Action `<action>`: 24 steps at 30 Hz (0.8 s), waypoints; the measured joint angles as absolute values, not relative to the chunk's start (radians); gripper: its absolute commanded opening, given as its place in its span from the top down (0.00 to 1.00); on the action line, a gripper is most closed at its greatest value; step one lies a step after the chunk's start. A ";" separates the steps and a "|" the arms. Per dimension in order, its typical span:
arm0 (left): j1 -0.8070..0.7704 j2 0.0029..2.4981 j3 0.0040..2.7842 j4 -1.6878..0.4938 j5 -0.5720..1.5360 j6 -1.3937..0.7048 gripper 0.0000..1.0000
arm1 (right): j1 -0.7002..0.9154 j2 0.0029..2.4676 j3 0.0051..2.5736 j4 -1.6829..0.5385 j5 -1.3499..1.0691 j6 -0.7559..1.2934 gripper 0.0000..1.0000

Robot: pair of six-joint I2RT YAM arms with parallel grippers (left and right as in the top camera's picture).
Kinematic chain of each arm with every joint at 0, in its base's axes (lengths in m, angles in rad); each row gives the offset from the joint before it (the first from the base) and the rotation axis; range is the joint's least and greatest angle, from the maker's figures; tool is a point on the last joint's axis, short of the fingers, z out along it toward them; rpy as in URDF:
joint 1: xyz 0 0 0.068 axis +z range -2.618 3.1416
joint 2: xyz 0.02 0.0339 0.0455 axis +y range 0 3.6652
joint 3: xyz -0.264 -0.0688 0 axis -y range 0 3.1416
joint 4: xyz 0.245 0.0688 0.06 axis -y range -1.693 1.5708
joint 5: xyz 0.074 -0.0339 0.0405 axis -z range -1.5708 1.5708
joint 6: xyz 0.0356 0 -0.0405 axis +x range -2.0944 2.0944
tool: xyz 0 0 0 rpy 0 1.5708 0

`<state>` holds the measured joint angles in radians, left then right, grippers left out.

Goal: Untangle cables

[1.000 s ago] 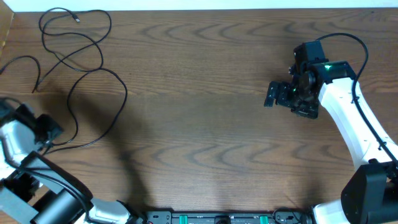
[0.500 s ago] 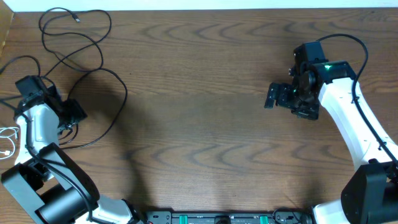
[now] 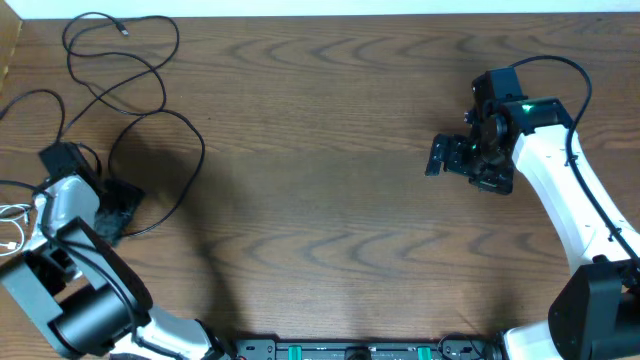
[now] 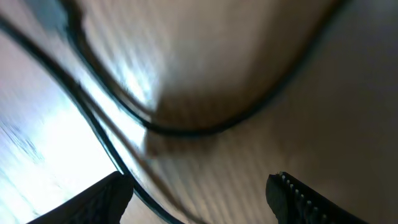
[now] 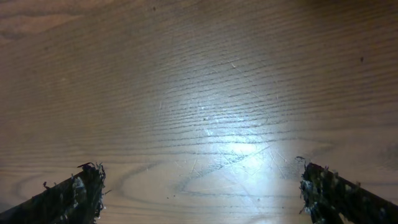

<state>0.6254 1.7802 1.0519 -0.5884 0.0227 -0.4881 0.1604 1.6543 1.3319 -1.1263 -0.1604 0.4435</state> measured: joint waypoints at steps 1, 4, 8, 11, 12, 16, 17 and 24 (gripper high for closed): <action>0.628 1.789 1.049 -0.588 0.022 -0.505 0.26 | 0.160 1.654 1.332 -1.129 -0.160 0.443 0.01; 0.637 1.797 1.047 -0.588 0.012 -0.537 0.26 | 0.160 1.654 1.332 -1.135 -0.160 0.443 0.01; 0.646 1.797 1.047 -0.595 -0.043 -0.558 0.26 | 0.160 1.654 1.332 -1.130 -0.161 0.443 0.01; 0.647 1.797 1.047 -0.596 -0.083 -0.564 0.26 | 0.160 1.654 1.332 -1.122 -0.160 0.443 0.01; 0.647 1.797 1.047 -0.596 -0.092 -0.566 0.26 | 0.160 1.654 1.332 -1.121 -0.160 0.443 0.01; 0.648 1.797 1.047 -0.596 -0.112 -0.573 0.26 | 0.160 1.654 1.332 -1.120 -0.160 0.443 0.01; 0.648 1.797 1.047 -0.596 -0.112 -0.573 0.26 | 0.160 1.654 1.332 -1.121 -0.160 0.443 0.01; 0.659 1.799 1.047 -0.595 -0.120 -0.577 0.40 | 0.160 1.654 1.332 -1.123 -0.160 0.443 0.01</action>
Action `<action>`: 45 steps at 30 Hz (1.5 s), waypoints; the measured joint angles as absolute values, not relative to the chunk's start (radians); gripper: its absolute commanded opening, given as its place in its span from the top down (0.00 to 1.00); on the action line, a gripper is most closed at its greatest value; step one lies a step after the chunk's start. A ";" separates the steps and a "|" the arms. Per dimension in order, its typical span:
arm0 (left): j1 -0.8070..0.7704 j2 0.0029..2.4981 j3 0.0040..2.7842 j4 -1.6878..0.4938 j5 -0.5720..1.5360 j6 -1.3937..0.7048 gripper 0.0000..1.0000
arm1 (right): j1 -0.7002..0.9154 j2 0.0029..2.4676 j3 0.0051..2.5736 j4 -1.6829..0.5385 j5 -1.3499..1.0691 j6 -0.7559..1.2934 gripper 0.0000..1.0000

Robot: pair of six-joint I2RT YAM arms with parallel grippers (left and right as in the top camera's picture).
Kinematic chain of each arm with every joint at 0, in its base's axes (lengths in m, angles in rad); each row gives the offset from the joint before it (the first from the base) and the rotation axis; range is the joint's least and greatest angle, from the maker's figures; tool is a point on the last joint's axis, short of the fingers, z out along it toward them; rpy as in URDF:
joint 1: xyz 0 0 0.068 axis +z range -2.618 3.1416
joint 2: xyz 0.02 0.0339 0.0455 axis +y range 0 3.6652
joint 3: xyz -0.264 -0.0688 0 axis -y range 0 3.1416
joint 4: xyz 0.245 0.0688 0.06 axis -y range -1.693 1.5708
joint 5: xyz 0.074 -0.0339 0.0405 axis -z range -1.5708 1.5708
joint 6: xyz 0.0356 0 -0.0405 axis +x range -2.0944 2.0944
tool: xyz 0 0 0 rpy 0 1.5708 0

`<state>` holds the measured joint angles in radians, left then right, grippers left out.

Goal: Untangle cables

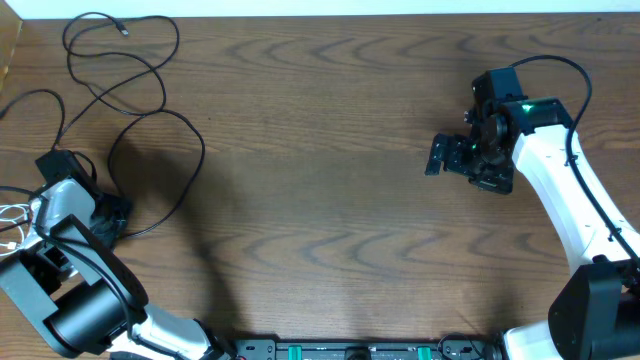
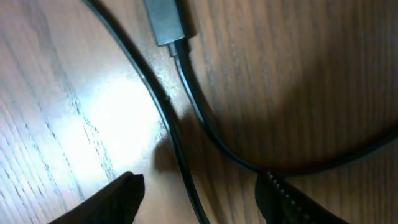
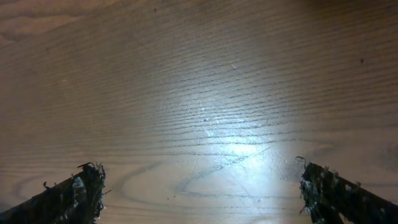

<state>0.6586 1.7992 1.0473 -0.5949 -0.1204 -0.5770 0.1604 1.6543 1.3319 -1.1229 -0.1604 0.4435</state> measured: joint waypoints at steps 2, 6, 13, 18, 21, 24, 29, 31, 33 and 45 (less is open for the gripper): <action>0.659 1.811 1.047 -0.595 -0.123 -0.579 0.41 | 0.160 1.654 1.332 -1.125 -0.161 0.443 0.01; 0.658 1.826 1.048 -0.589 -0.119 -0.579 0.51 | 0.160 1.654 1.332 -1.126 -0.161 0.443 0.01; 0.658 1.832 1.051 -0.568 -0.119 -0.580 0.68 | 0.160 1.654 1.332 -1.126 -0.161 0.443 0.01; 0.658 1.837 1.056 -0.561 -0.121 -0.570 0.92 | 0.160 1.654 1.332 -1.131 -0.161 0.443 0.01; 0.659 1.844 1.074 -0.565 -0.123 -0.532 0.92 | 0.160 1.654 1.332 -1.134 -0.161 0.443 0.01; 0.659 1.844 1.092 -0.564 -0.123 -0.496 0.92 | 0.160 1.654 1.332 -1.132 -0.161 0.443 0.01; 0.659 1.832 1.097 -0.544 -0.124 -0.470 0.92 | 0.160 1.654 1.332 -1.128 -0.161 0.443 0.01; 0.659 1.827 1.097 -0.542 -0.125 -0.466 0.92 | 0.160 1.654 1.332 -1.128 -0.161 0.443 0.01; 0.659 1.825 1.097 -0.542 -0.127 -0.466 0.92 | 0.160 1.654 1.332 -1.128 -0.161 0.443 0.01; 0.659 1.825 1.097 -0.575 -0.091 -0.449 0.48 | 0.160 1.654 1.332 -1.128 -0.161 0.443 0.01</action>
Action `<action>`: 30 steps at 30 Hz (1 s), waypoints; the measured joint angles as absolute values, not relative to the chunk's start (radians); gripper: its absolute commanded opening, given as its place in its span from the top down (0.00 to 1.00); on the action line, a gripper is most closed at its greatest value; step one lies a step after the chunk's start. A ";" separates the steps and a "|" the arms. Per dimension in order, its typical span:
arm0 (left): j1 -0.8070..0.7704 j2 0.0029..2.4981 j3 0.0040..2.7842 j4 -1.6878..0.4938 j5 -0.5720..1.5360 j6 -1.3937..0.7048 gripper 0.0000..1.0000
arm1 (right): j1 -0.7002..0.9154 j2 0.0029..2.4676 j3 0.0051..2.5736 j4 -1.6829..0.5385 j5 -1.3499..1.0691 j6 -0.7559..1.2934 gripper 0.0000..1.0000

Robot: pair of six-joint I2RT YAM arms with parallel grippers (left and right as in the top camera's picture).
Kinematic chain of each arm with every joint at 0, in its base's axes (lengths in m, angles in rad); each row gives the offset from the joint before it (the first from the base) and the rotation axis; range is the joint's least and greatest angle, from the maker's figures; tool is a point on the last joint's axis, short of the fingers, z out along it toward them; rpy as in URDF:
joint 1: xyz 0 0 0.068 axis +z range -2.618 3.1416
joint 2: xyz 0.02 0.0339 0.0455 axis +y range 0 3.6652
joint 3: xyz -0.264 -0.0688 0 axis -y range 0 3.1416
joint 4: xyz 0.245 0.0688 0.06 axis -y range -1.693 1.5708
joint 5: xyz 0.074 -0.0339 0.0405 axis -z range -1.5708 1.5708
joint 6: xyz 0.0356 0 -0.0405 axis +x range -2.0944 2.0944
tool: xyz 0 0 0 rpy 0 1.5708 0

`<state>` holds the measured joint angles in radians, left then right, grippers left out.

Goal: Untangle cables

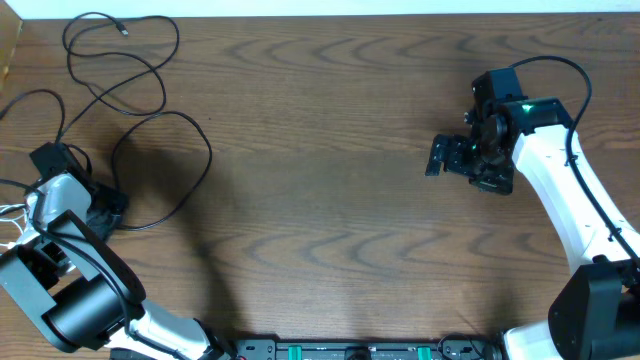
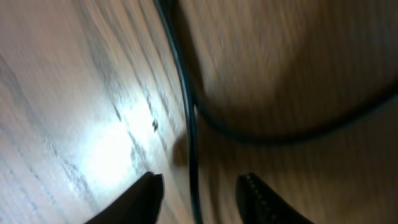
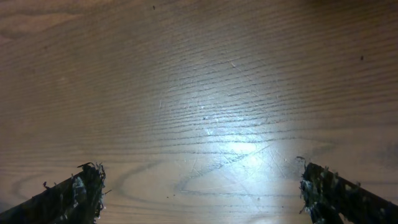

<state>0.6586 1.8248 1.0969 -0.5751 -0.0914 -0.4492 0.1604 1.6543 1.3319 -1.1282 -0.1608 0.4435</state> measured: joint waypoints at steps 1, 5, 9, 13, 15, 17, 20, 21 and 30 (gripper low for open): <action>0.659 1.825 1.097 -0.587 -0.089 -0.450 0.48 | 0.160 1.654 1.332 -1.128 -0.161 0.443 0.01; 0.659 1.825 1.098 -0.648 -0.117 -0.446 0.45 | 0.160 1.654 1.332 -1.129 -0.161 0.443 0.01; 0.659 1.825 1.098 -0.675 -0.168 -0.445 0.45 | 0.160 1.654 1.332 -1.131 -0.161 0.443 0.01; 0.659 1.824 1.098 -0.680 -0.192 -0.442 0.60 | 0.160 1.654 1.332 -1.135 -0.161 0.443 0.01; 0.659 1.822 1.098 -0.683 -0.200 -0.446 0.71 | 0.160 1.654 1.332 -1.139 -0.161 0.443 0.01; 0.659 1.821 1.098 -0.685 -0.206 -0.447 0.71 | 0.160 1.654 1.332 -1.140 -0.161 0.443 0.01; 0.659 1.821 1.098 -0.685 -0.210 -0.445 0.66 | 0.160 1.654 1.332 -1.140 -0.161 0.443 0.01; 0.659 1.821 1.098 -0.685 -0.210 -0.443 0.57 | 0.160 1.654 1.332 -1.140 -0.161 0.443 0.01; 0.659 1.803 1.114 -0.697 -0.198 -0.445 0.46 | 0.160 1.654 1.332 -1.140 -0.161 0.443 0.01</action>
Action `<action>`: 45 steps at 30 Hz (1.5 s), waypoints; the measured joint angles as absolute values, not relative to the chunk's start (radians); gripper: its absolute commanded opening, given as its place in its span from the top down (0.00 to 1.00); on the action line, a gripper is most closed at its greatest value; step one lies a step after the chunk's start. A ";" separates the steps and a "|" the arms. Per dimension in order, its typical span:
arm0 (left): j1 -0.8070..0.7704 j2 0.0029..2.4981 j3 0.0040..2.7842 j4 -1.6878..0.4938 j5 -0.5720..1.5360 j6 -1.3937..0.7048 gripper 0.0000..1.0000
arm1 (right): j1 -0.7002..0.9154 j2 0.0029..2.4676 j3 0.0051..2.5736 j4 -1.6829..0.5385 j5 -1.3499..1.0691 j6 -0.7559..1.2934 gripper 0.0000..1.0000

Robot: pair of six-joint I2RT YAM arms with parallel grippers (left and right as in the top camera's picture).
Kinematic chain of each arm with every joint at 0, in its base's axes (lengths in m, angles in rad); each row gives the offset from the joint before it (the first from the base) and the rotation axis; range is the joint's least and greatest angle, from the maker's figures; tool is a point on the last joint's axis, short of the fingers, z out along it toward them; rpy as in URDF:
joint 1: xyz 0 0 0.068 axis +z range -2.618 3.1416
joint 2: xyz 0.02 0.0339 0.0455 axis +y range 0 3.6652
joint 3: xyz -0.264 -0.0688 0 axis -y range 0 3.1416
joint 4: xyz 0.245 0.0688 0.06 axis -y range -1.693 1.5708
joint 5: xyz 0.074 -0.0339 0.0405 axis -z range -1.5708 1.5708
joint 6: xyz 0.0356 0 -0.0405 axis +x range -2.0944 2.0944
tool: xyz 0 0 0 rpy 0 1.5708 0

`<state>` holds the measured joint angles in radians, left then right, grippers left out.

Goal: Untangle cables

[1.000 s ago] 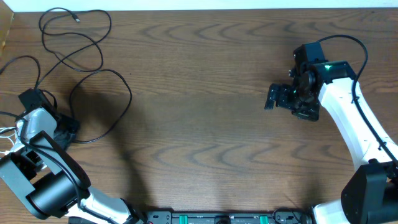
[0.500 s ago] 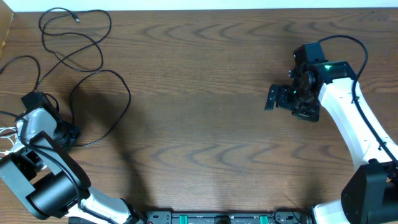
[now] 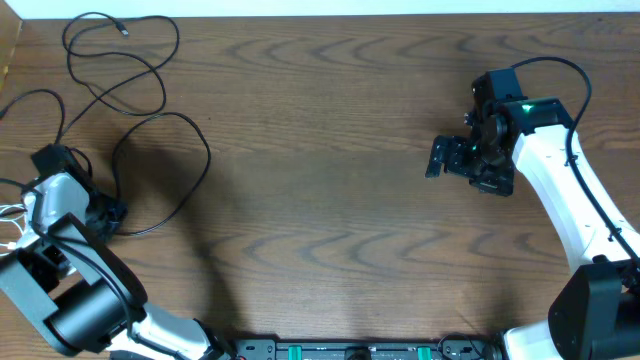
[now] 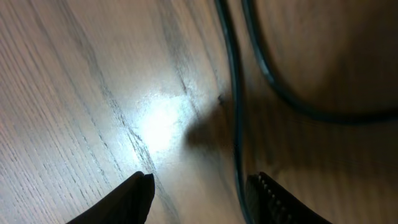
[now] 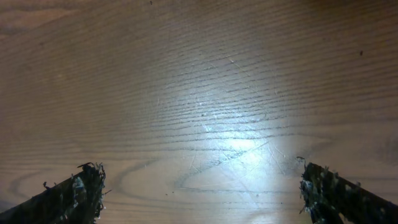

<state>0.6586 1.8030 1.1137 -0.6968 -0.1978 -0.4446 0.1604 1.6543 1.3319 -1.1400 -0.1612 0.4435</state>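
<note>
A long black cable (image 3: 206, 150) lies in loose crossing loops over the far-left part of the brown table, from the top corner down toward my left gripper (image 3: 108, 212). In the left wrist view that gripper (image 4: 199, 180) is open and low over the wood. One strand of the black cable (image 4: 235, 112) runs down just inside its right finger (image 4: 273, 199). A second strand (image 4: 273, 93) curves away to the right. My right gripper (image 3: 437, 157) hangs open over bare wood at the right. Nothing lies between its fingers (image 5: 68, 193).
A thin white cable (image 3: 10, 212) shows at the left table edge beside my left arm. The table's back edge (image 3: 320, 14) meets a white wall. The right arm's own black lead (image 3: 560, 65) arcs above its wrist.
My left gripper has shifted slightly toward the near edge, and its fingers stand a little wider. The cable strand now lies close to the right finger instead of midway. The right arm has not moved.
At first my left gripper was open beside the bottom of the cable loop. Then it stood over a plug end with two strands between its fingers. Later its fingers were narrower around one strand. Now it is open, with the loop's right side slightly farther right. The right gripper stayed open.
</note>
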 measured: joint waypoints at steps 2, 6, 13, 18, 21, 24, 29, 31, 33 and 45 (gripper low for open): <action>0.659 1.771 1.120 -0.697 -0.176 -0.452 0.45 | 0.160 1.654 1.332 -1.139 -0.161 0.443 0.01; 0.659 1.671 1.128 -0.681 -0.096 -0.483 0.38 | 0.160 1.654 1.332 -1.132 -0.168 0.443 0.01; 0.594 1.505 1.136 -0.643 0.221 -0.509 0.22 | 0.160 1.654 1.332 -1.126 -0.257 0.407 0.01; 0.377 1.435 1.136 -0.607 0.298 -0.456 0.15 | 0.159 1.654 1.332 -1.122 -0.308 0.373 0.01; 0.191 1.377 1.136 -0.625 0.250 -0.408 0.13 | 0.154 1.638 1.331 -1.139 -0.314 0.365 0.01; 0.017 1.317 1.136 -0.645 0.182 -0.364 0.13 | 0.143 1.584 1.327 -1.161 -0.292 0.360 0.01; -0.263 1.245 1.136 -0.673 0.086 -0.303 0.12 | 0.134 1.398 1.327 -1.177 -0.231 0.365 0.01; -0.342 1.238 1.137 -0.690 0.043 -0.293 0.12 | 0.135 1.317 1.327 -1.177 -0.218 0.371 0.01; -0.414 1.237 1.137 -0.701 -0.001 -0.301 0.11 | 0.136 1.237 1.327 -1.182 -0.207 0.374 0.01; -0.512 0.956 1.139 -0.924 -0.183 -0.400 0.09 | 0.228 0.881 1.299 -1.320 -0.025 0.379 0.01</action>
